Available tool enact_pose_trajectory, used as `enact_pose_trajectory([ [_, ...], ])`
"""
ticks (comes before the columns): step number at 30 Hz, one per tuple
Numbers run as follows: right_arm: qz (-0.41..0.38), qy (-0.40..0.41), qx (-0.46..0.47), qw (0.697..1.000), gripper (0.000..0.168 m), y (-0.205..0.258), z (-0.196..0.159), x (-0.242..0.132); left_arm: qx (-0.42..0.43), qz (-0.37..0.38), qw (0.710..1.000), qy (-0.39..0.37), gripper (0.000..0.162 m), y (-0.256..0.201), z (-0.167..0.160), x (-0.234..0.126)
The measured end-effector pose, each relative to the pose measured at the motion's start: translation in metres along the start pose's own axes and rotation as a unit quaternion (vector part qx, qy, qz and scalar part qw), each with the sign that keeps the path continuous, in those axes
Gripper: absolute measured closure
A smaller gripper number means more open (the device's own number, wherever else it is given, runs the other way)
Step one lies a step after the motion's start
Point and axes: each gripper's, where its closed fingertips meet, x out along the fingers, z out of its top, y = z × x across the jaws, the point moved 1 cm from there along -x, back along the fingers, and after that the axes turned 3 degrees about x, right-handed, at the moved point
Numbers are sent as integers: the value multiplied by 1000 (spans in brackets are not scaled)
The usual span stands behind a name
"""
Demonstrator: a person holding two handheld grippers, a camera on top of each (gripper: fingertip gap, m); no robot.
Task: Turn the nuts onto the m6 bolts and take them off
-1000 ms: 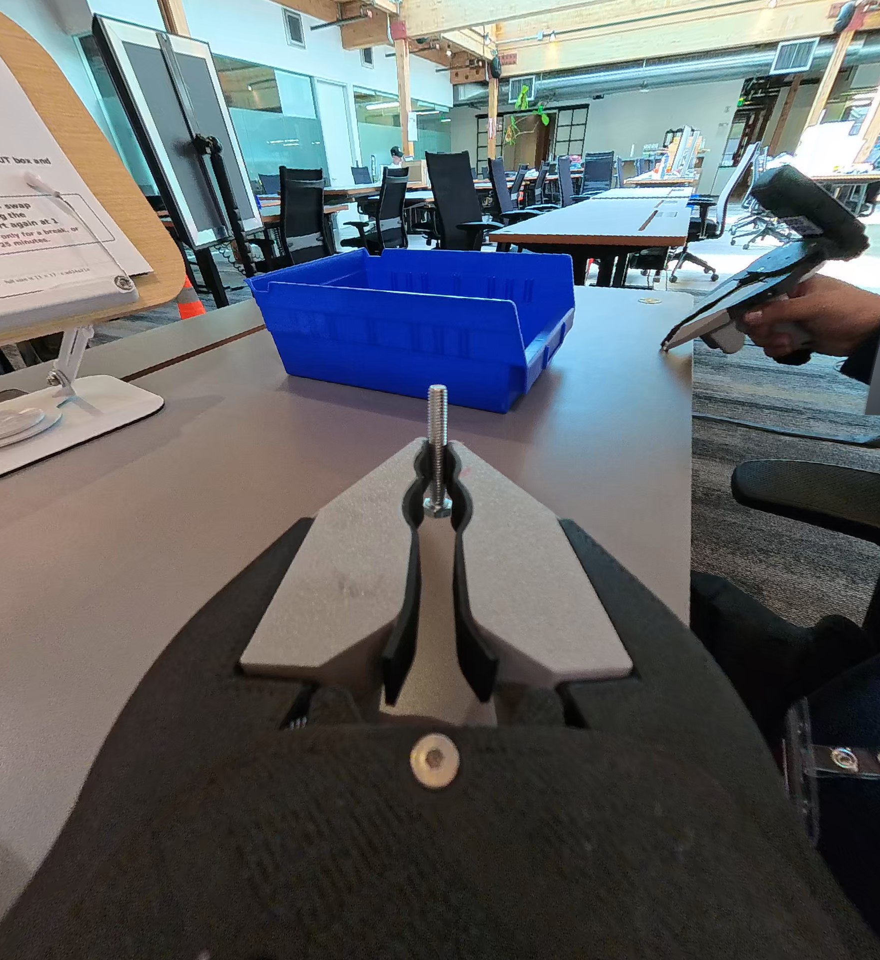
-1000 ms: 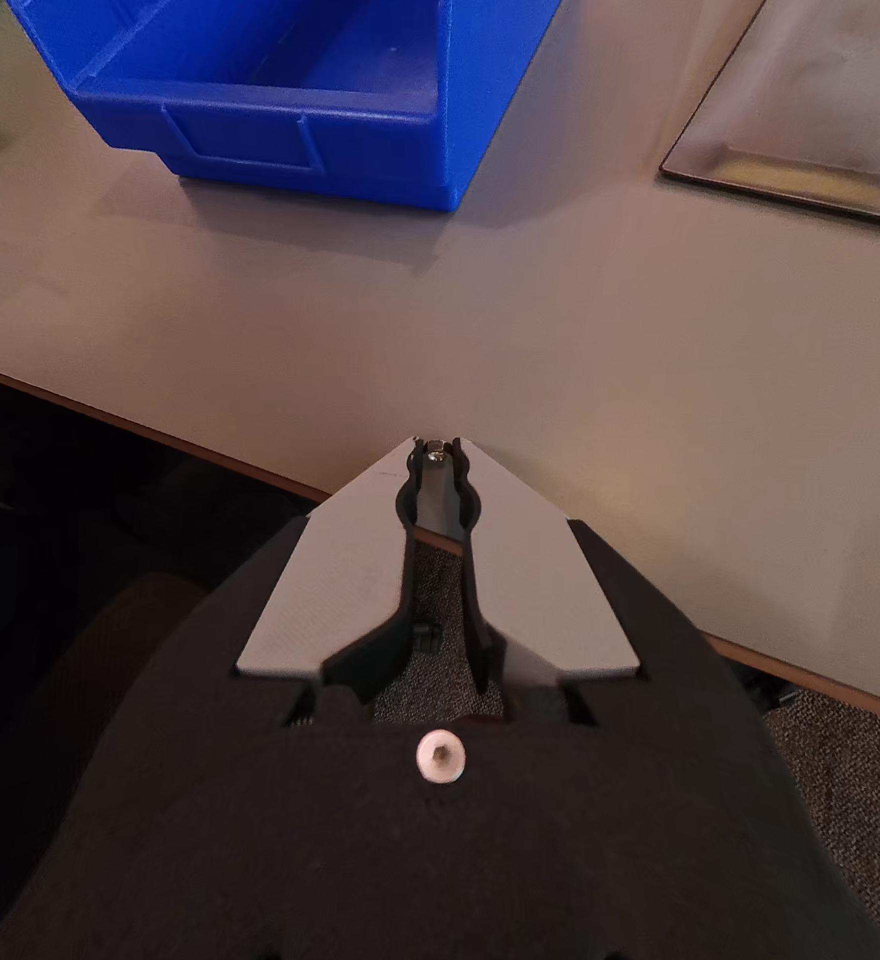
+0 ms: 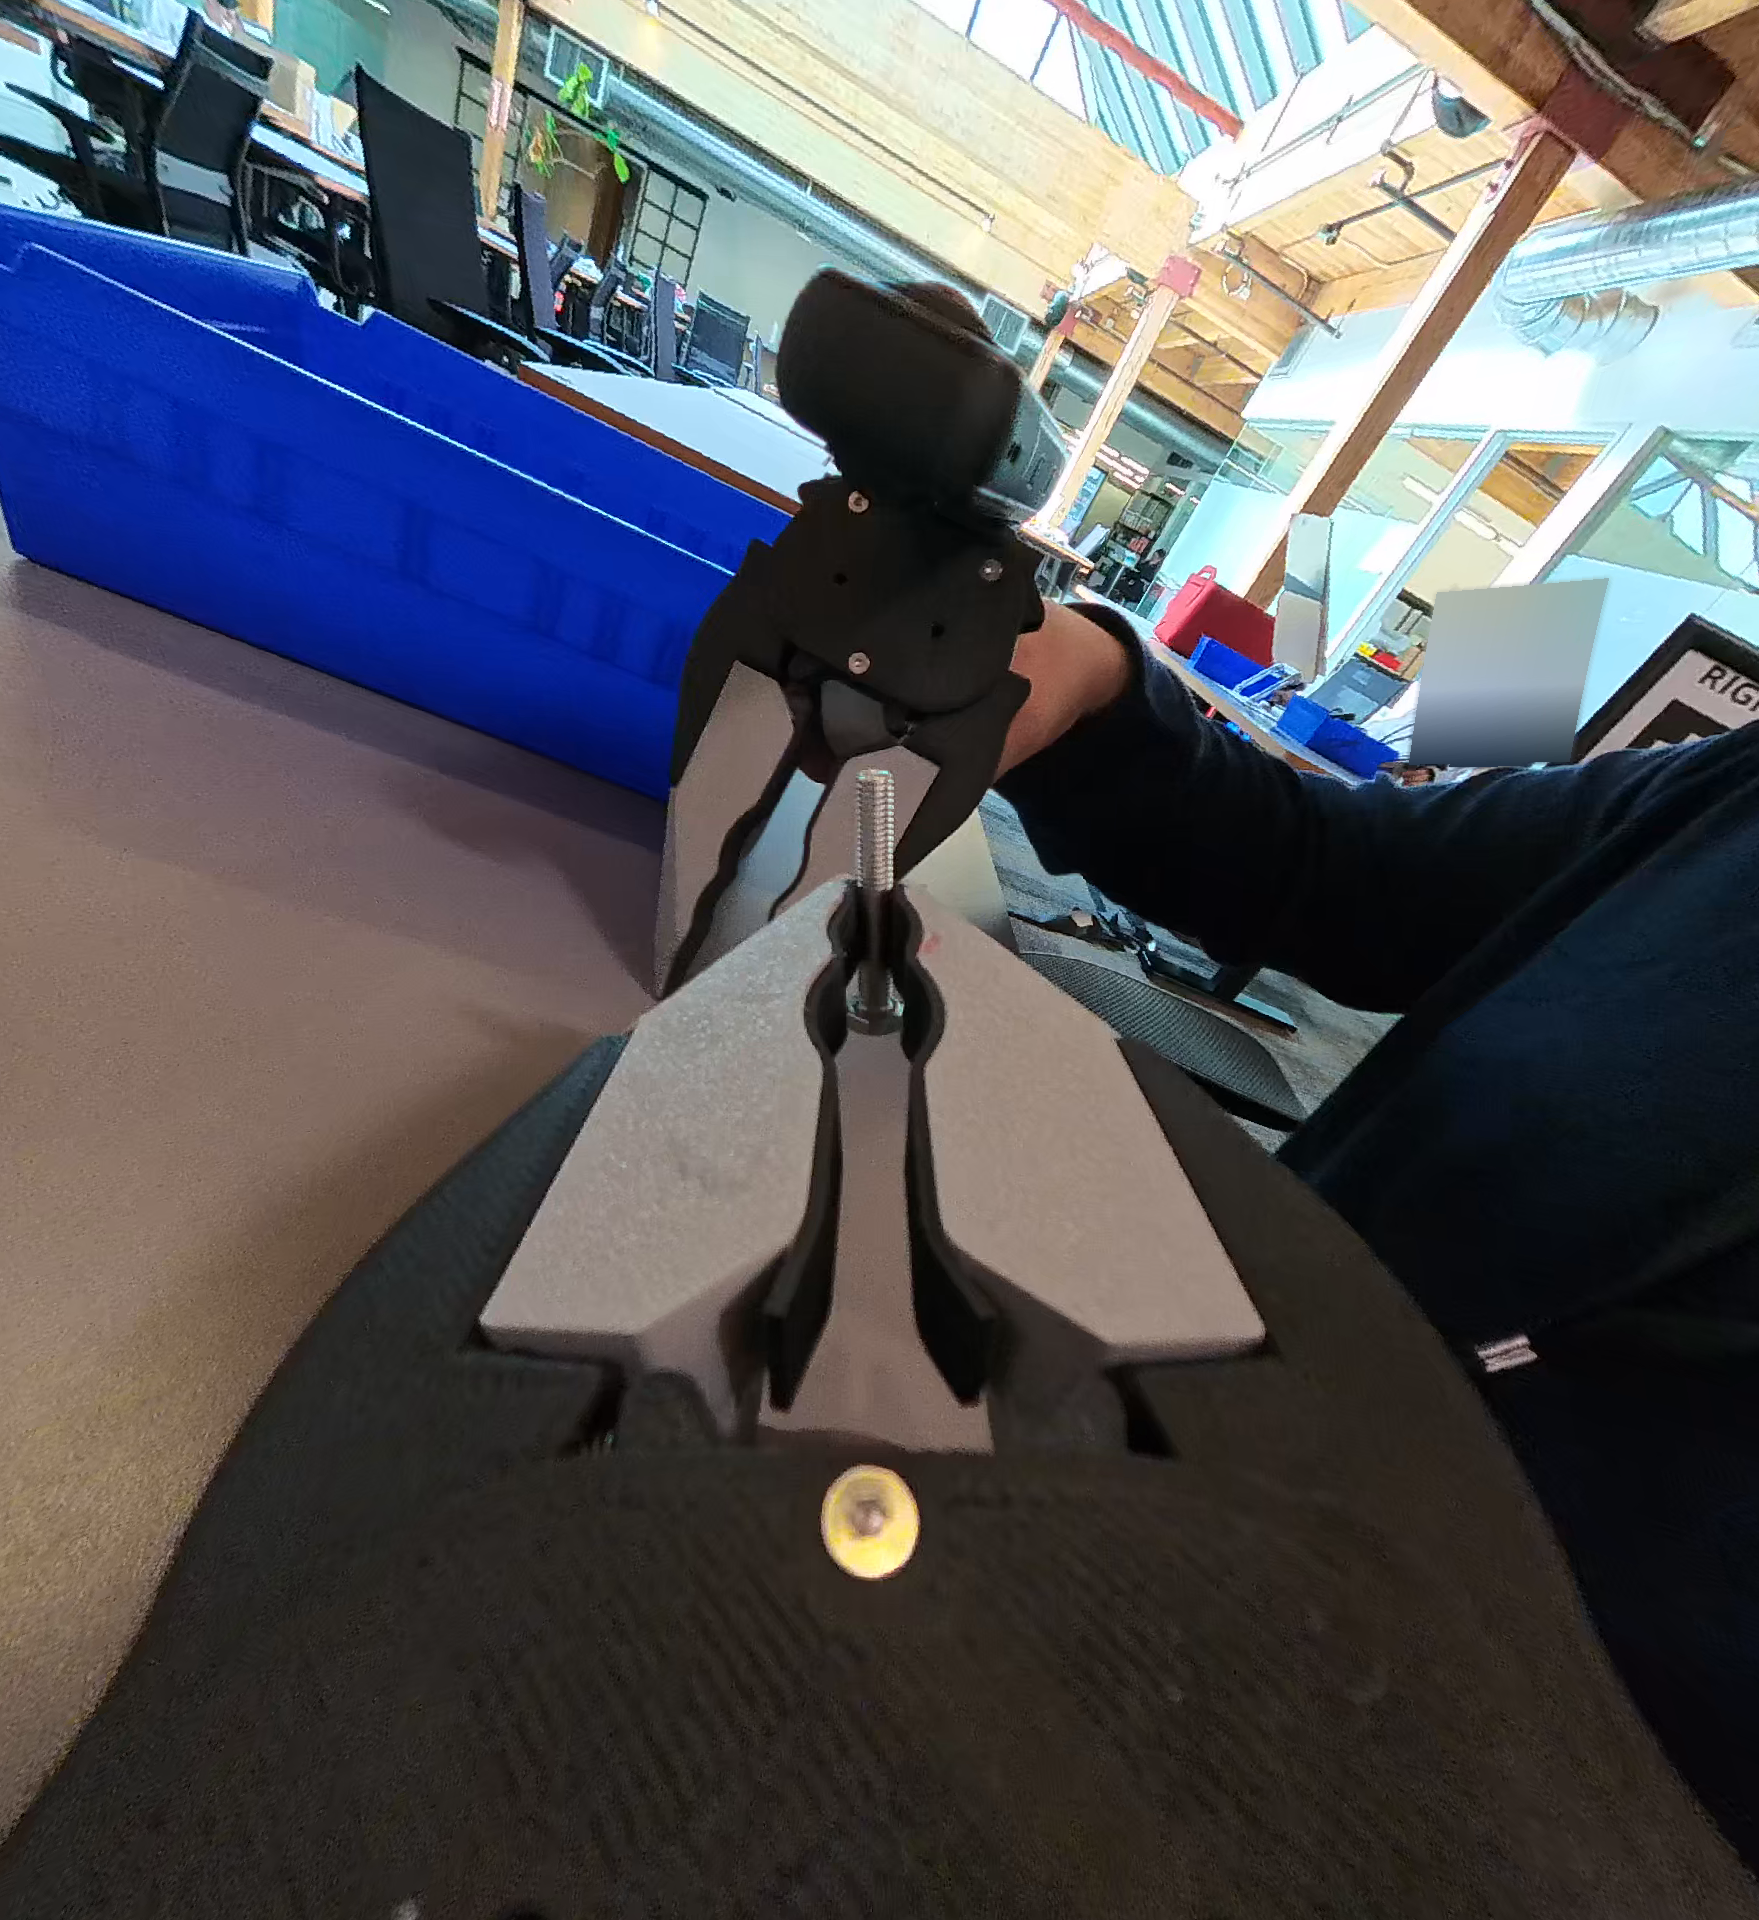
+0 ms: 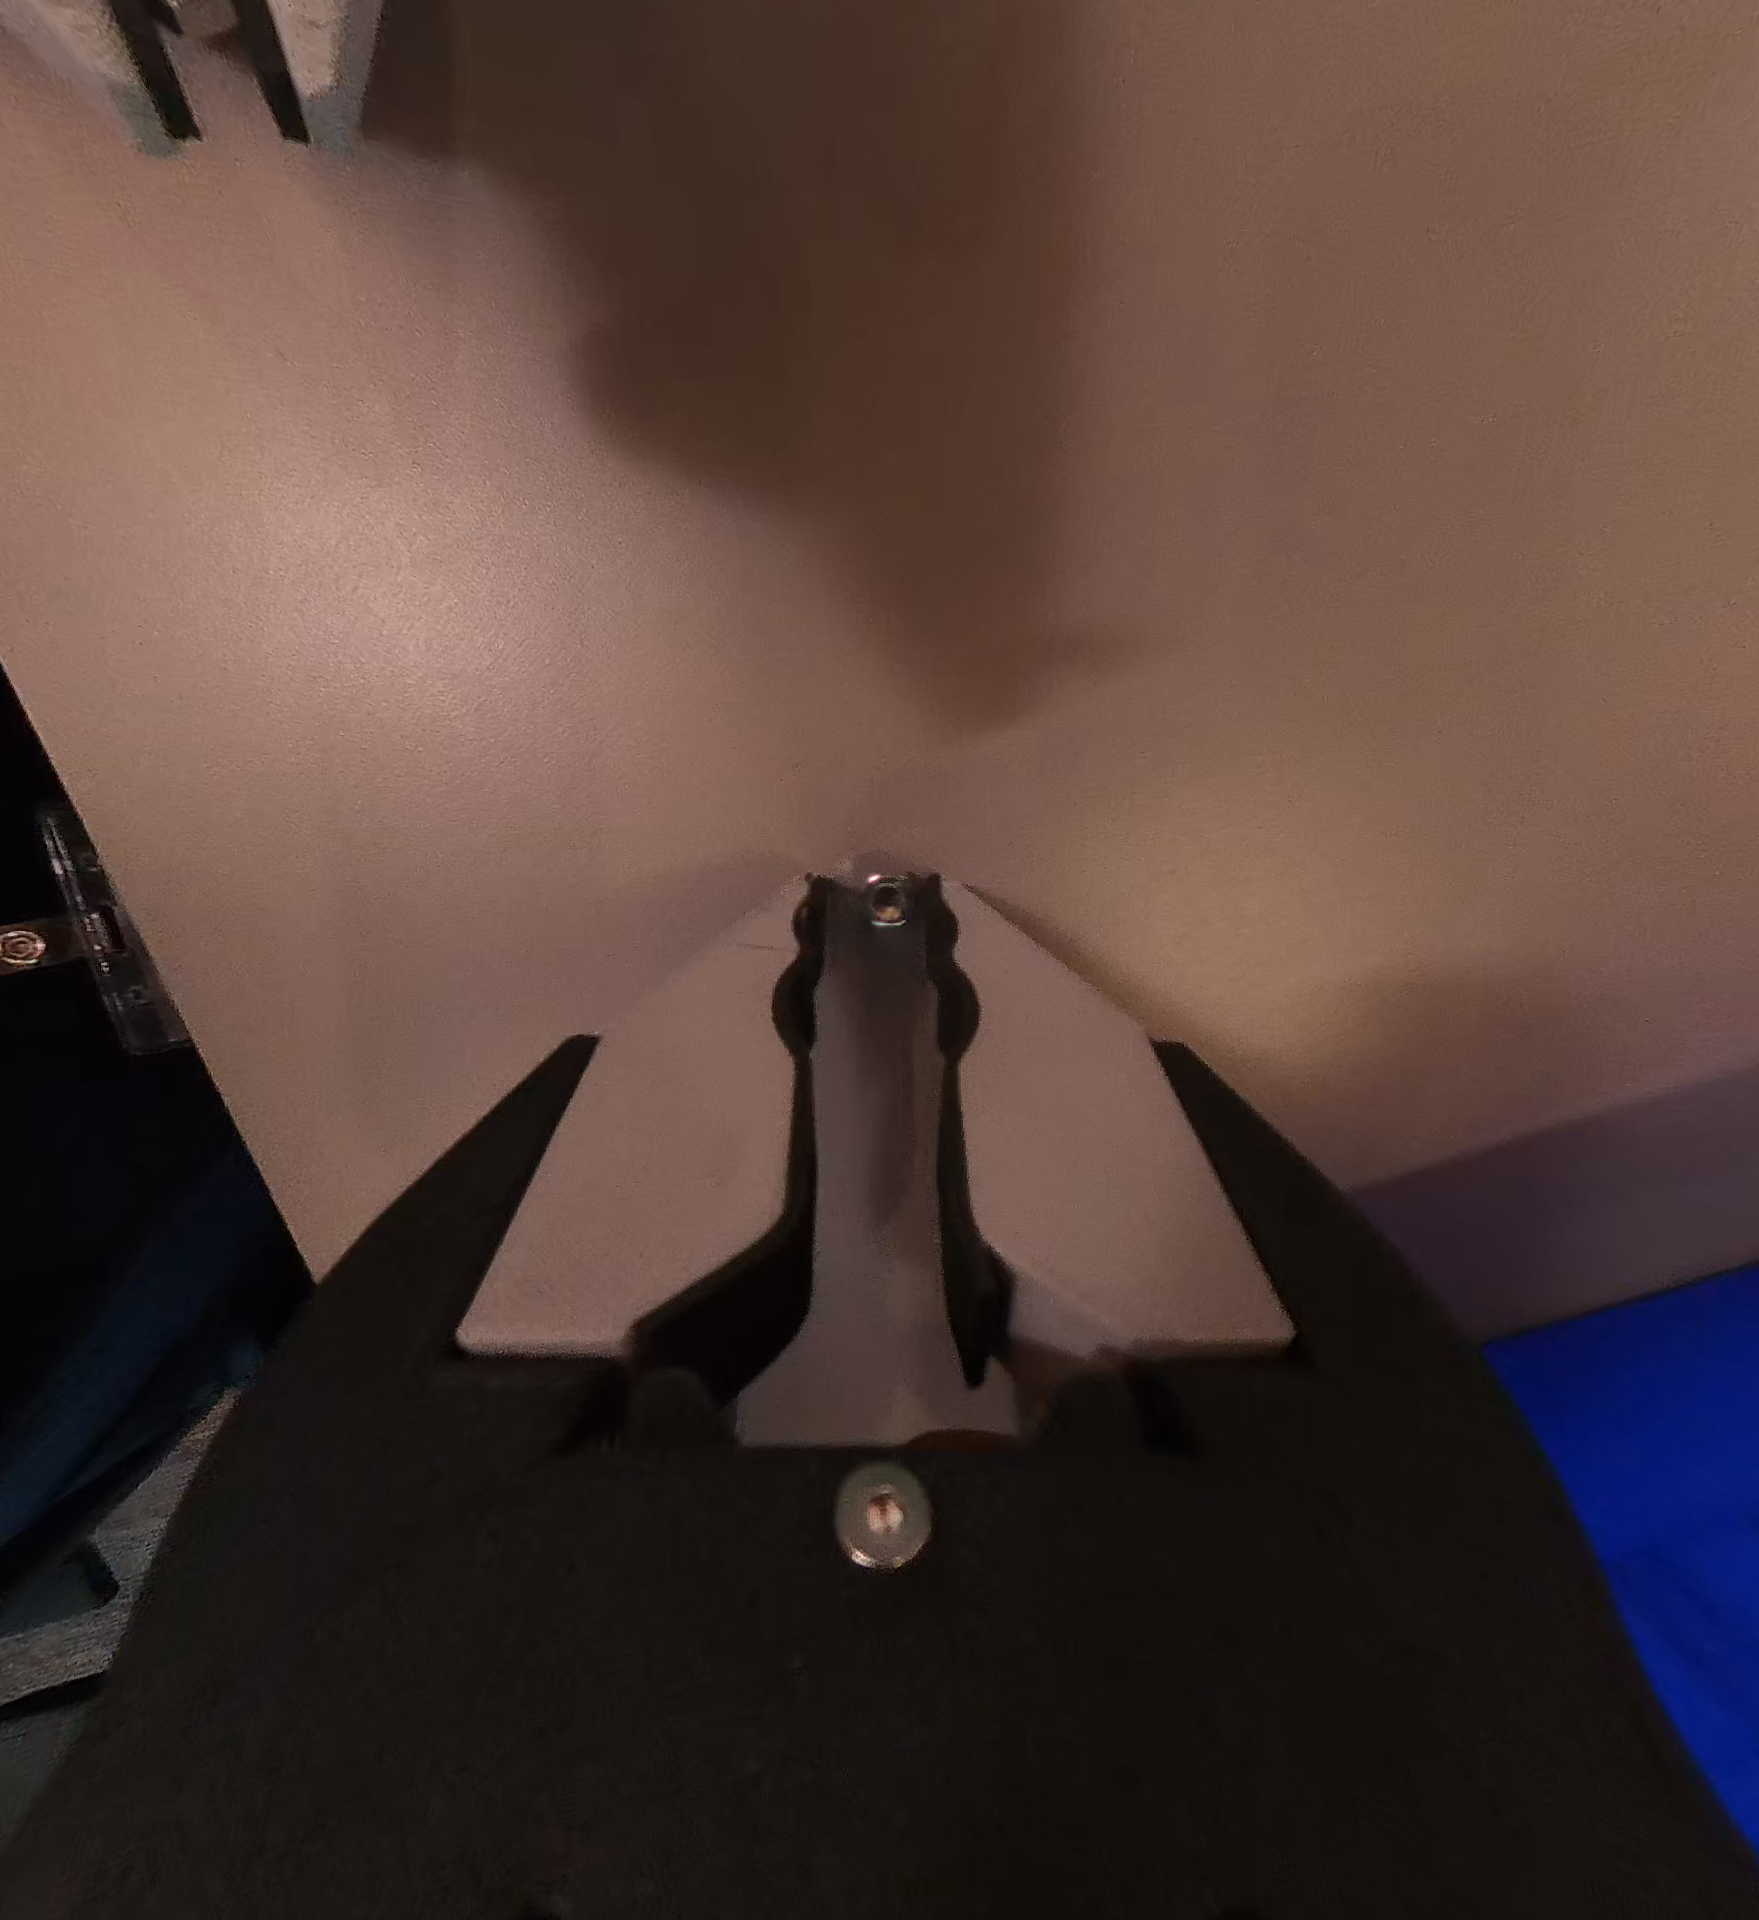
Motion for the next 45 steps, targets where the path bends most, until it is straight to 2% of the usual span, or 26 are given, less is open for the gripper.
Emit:
enact_pose_trajectory([
  [1, 8, -3, 3, 1000, 148, 1, 1, -1, 0, 4, 1000, -1, 160, 0, 0, 0],
  [6, 32, -85, 21, 996, 145, 8, 26, -26, 9, 14, 1000, -9, 160, 1, 2, 0],
  [10, 89, -219, 18, 971, 145, 29, 71, -64, 19, 20, 1000, -5, 160, 0, 1, 3],
  [13, 116, -269, 21, 956, 148, 34, 92, -77, 28, 25, 999, -1, 160, -1, 0, 5],
  [16, 134, -273, 18, 953, 153, 40, 102, -72, 38, 31, 999, 7, 160, -1, -2, 8],
  [18, 151, -279, 15, 948, 165, 45, 106, -71, 43, 36, 998, 11, 160, -1, -3, 9],
  [29, 134, -231, 18, 964, 166, 44, 95, -76, 61, 56, 996, 19, 158, -1, -5, 11],
  [45, 139, -227, 19, 964, 166, 49, 102, -68, 68, 64, 995, 29, 159, -2, -9, 15],
])
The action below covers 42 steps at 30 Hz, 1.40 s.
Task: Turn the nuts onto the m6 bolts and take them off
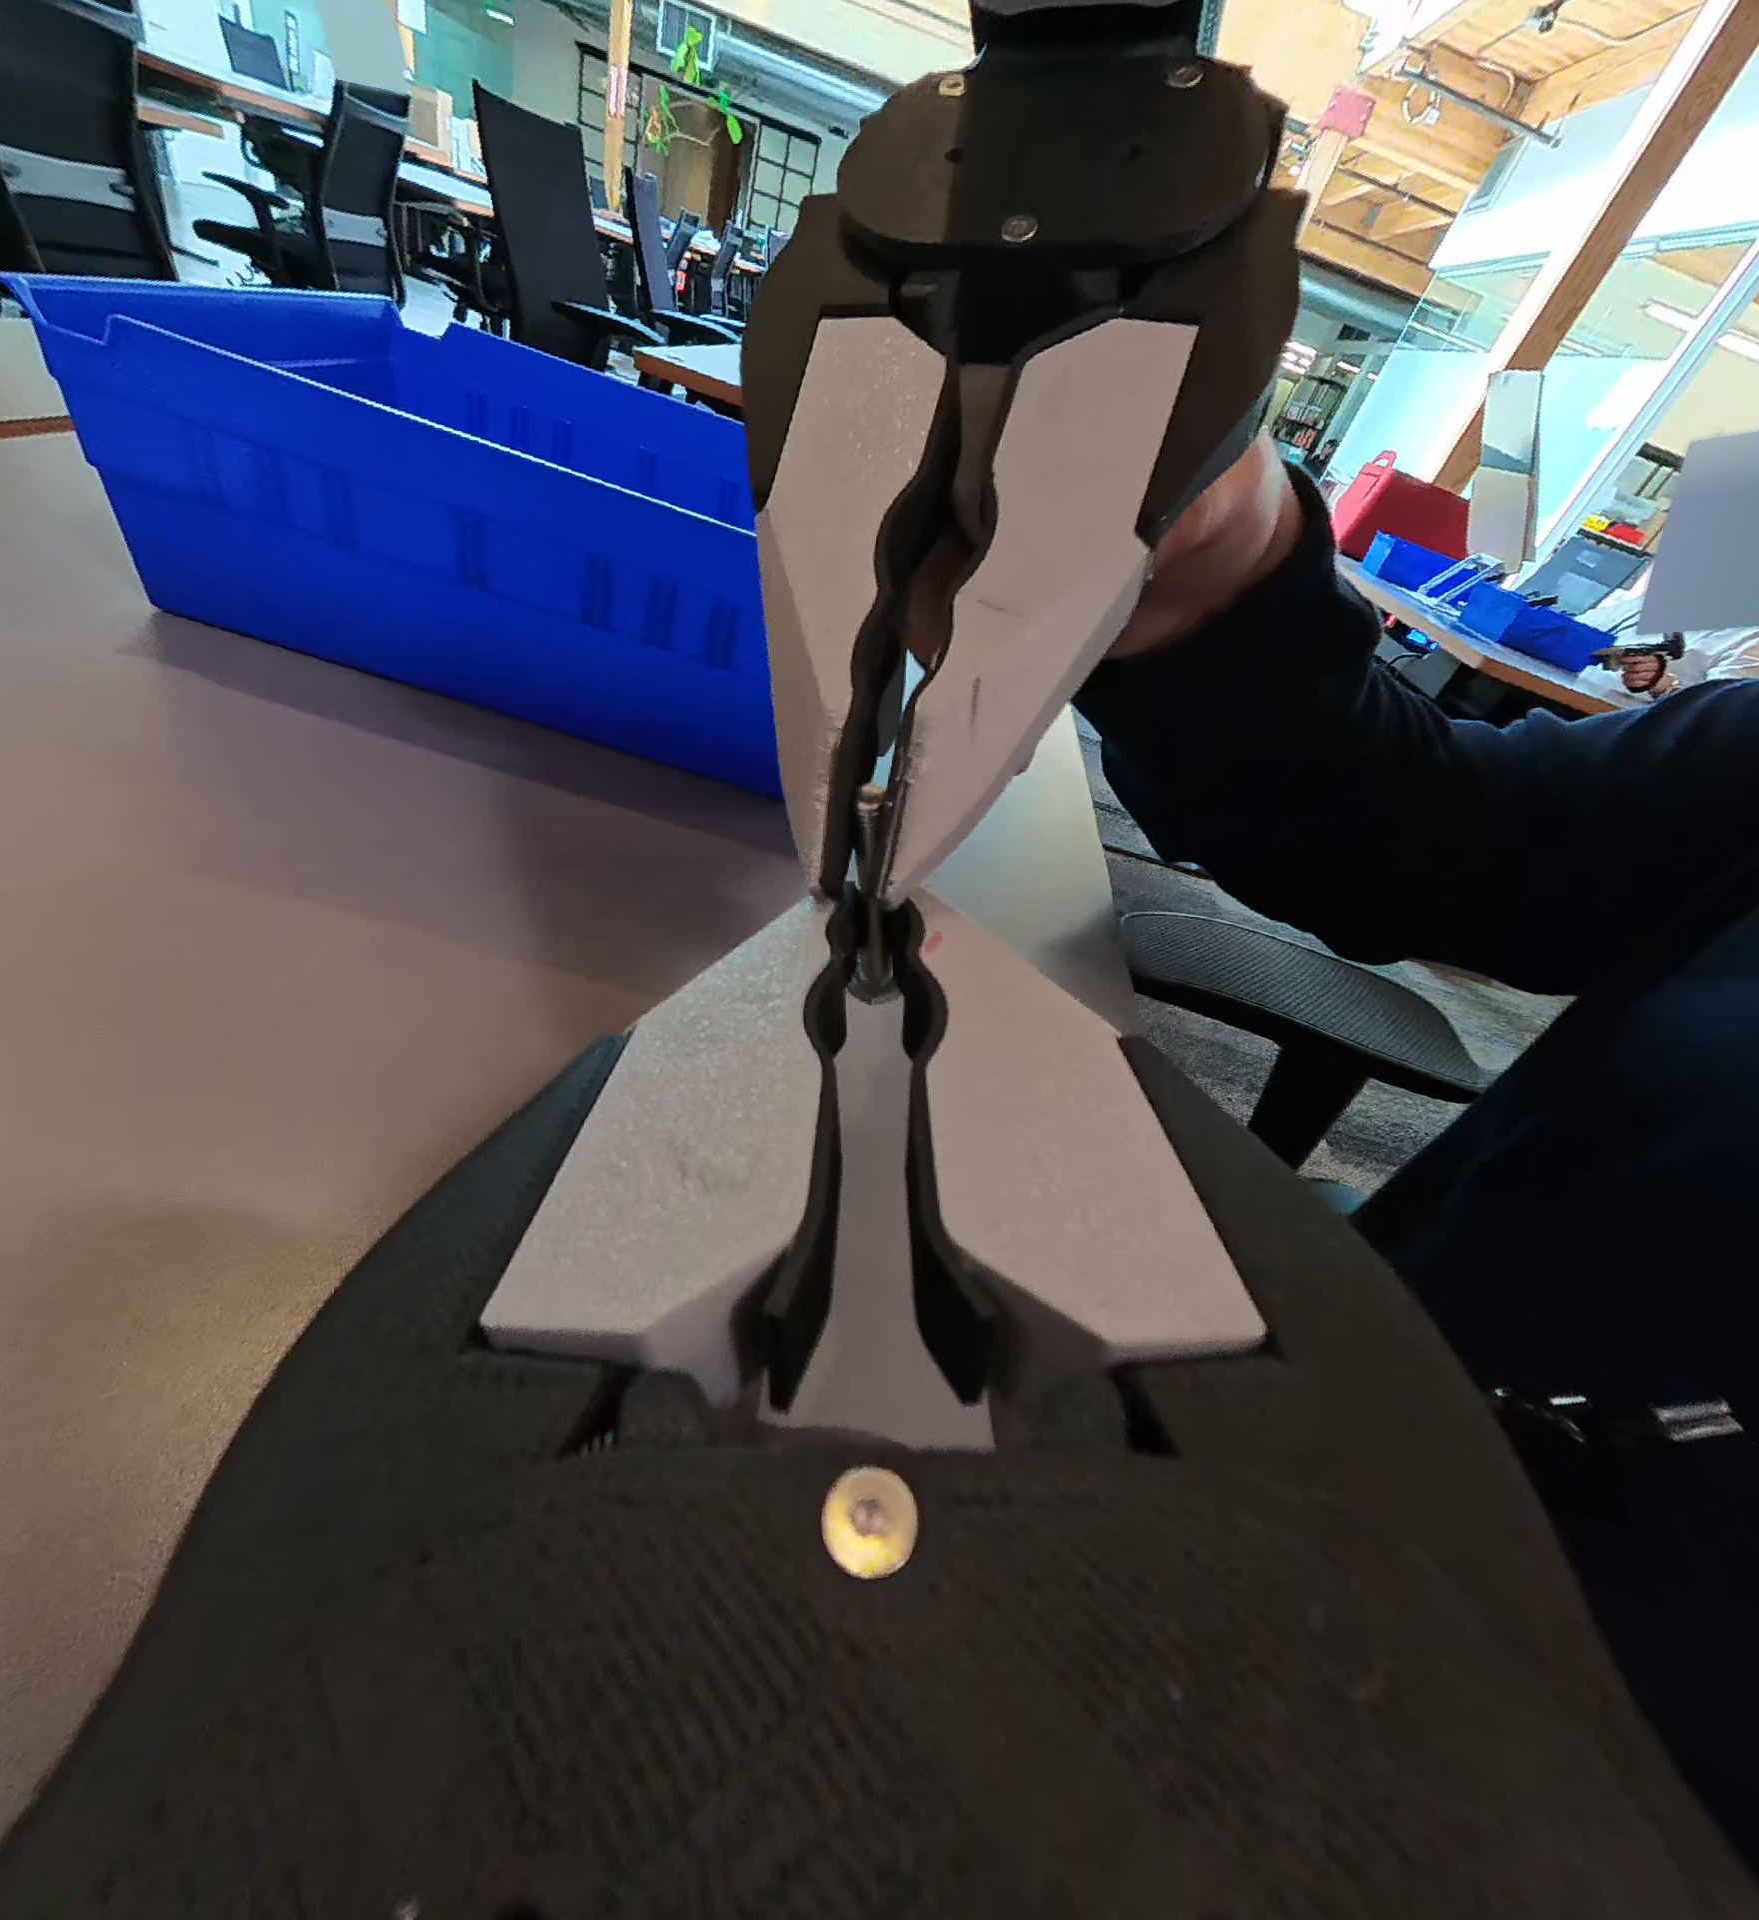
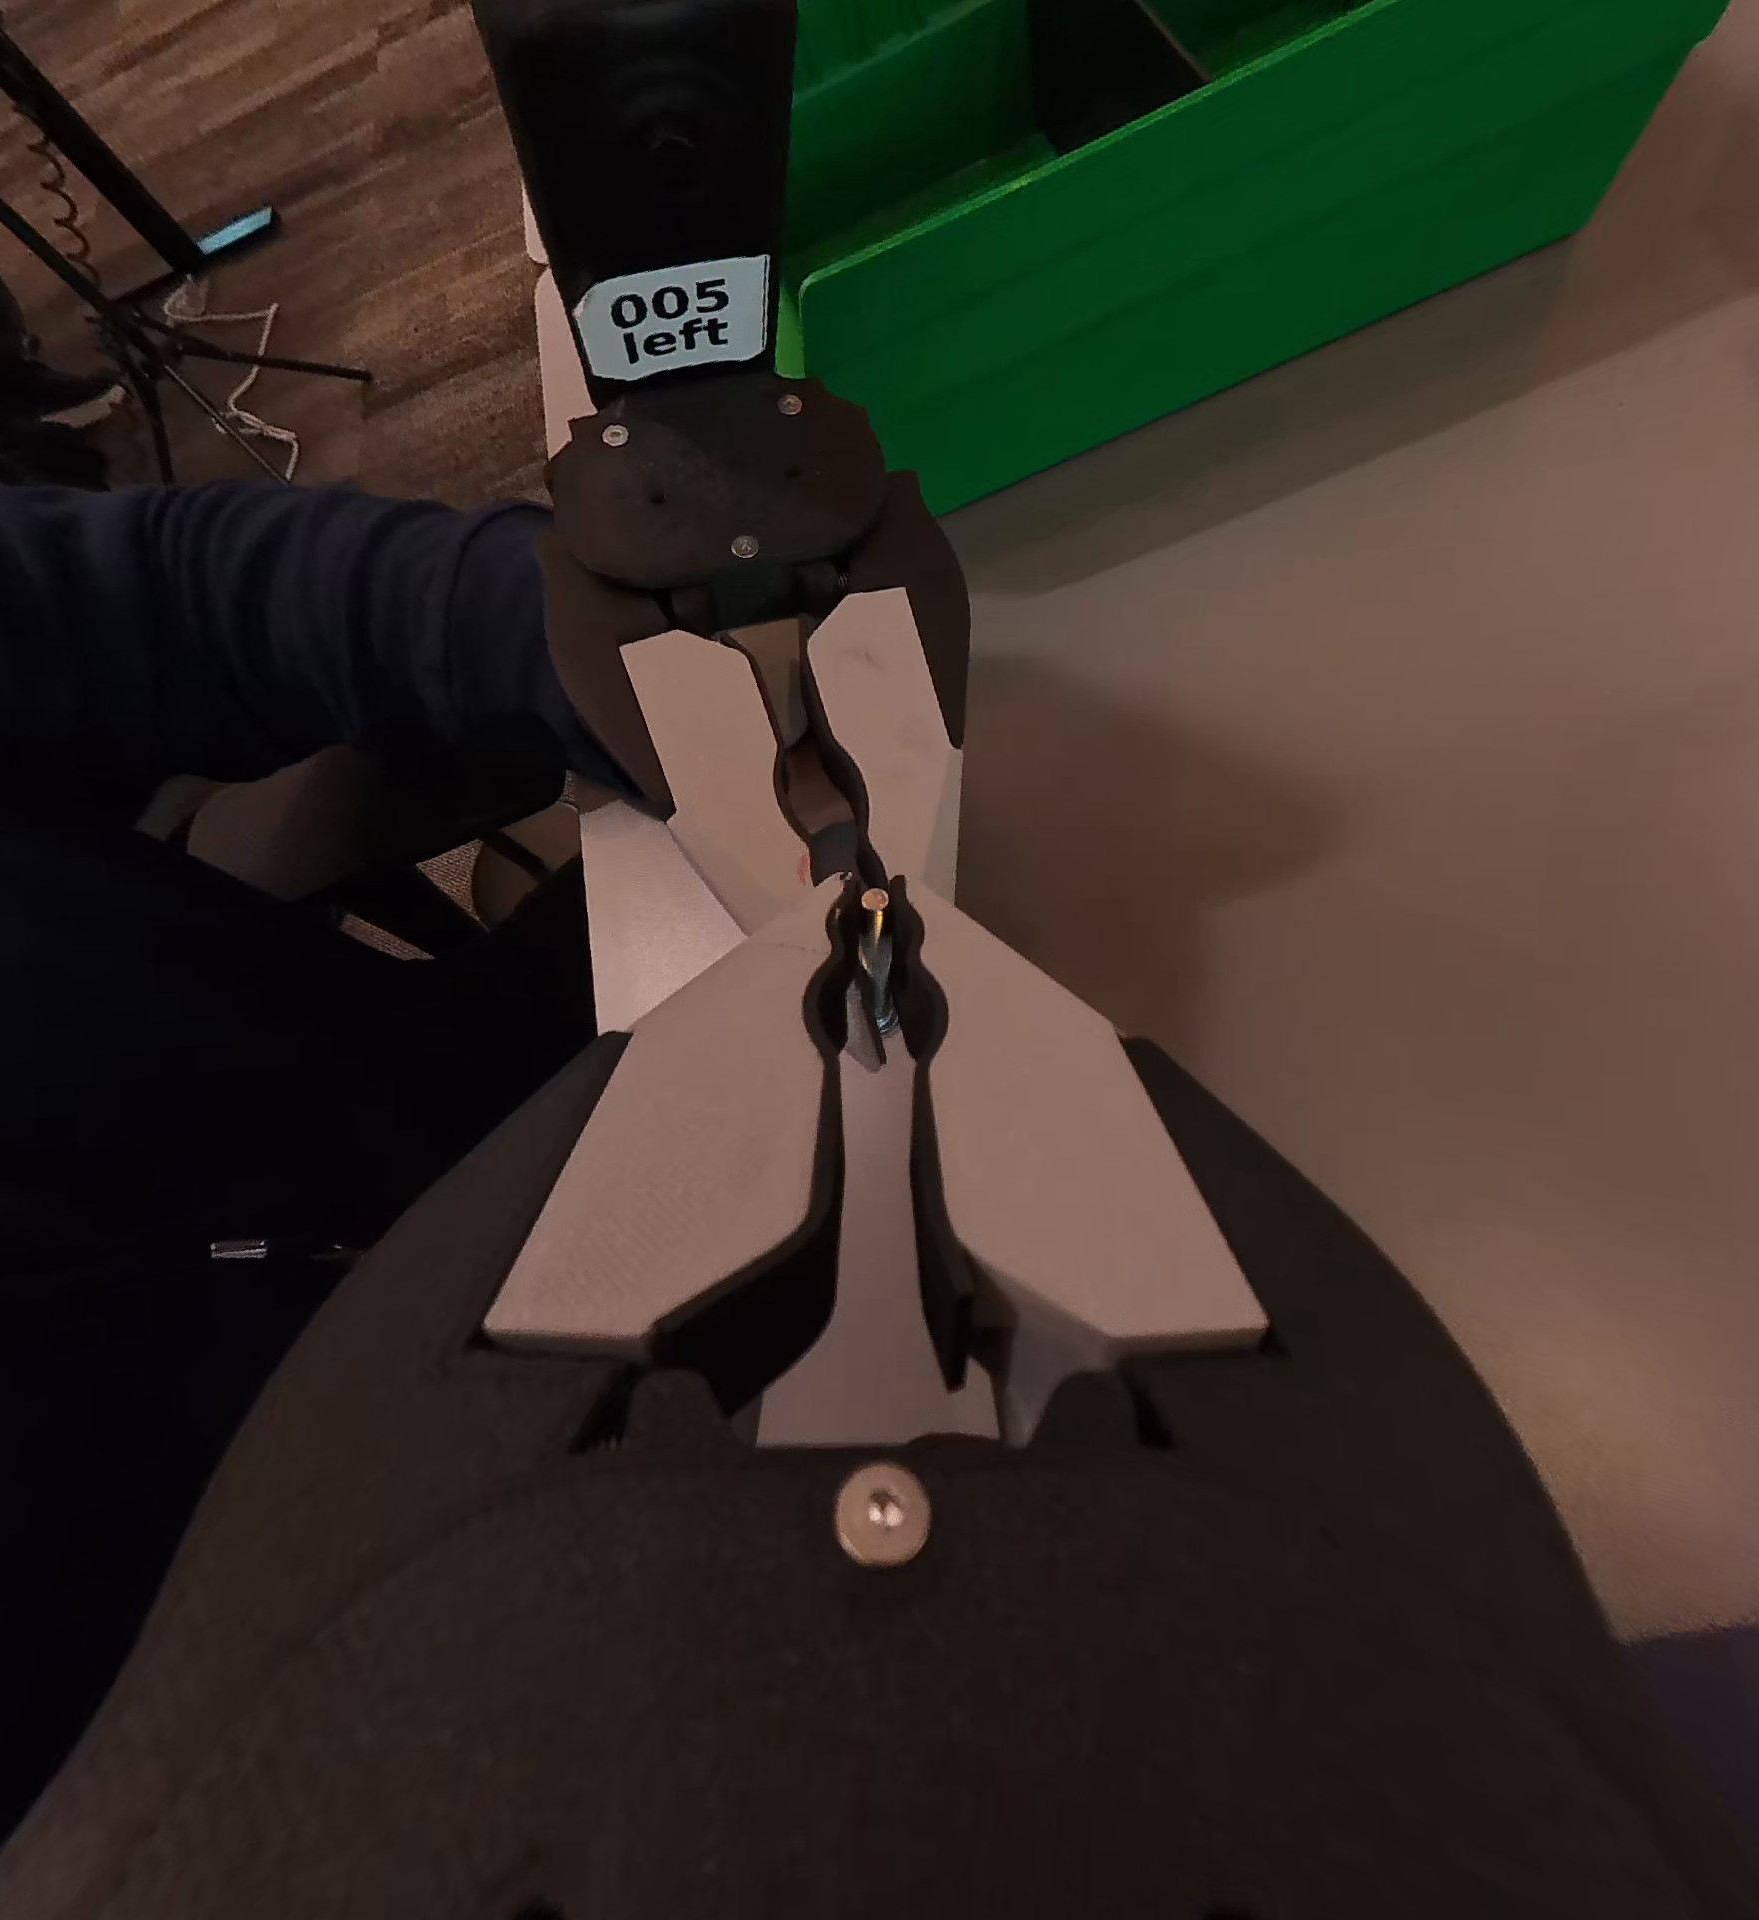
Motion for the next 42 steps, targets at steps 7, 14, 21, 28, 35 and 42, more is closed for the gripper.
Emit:
enact_pose_trajectory([
  [7, 9, -11, 17, 1000, 166, -2, -4, -4, -2, 3, 1000, 4, 159, 0, -1, 0],
  [14, 15, -14, 22, 1000, 166, -1, -7, -4, 7, 4, 1000, 14, 159, -1, -4, 2],
  [21, 25, -34, 36, 998, 166, -1, -6, -4, 4, 5, 1000, 9, 160, -1, -3, 1],
  [28, 41, -60, 52, 996, 166, 1, -2, -4, -9, -5, 1000, -4, 160, -3, 0, 0],
  [35, 42, -100, 49, 993, 164, -1, 7, -18, -15, -5, 1000, -16, 160, -2, 3, -3],
  [42, 46, -91, 45, 994, 166, 1, 1, -12, -18, -10, 1000, -10, 160, -3, 1, -2],
])
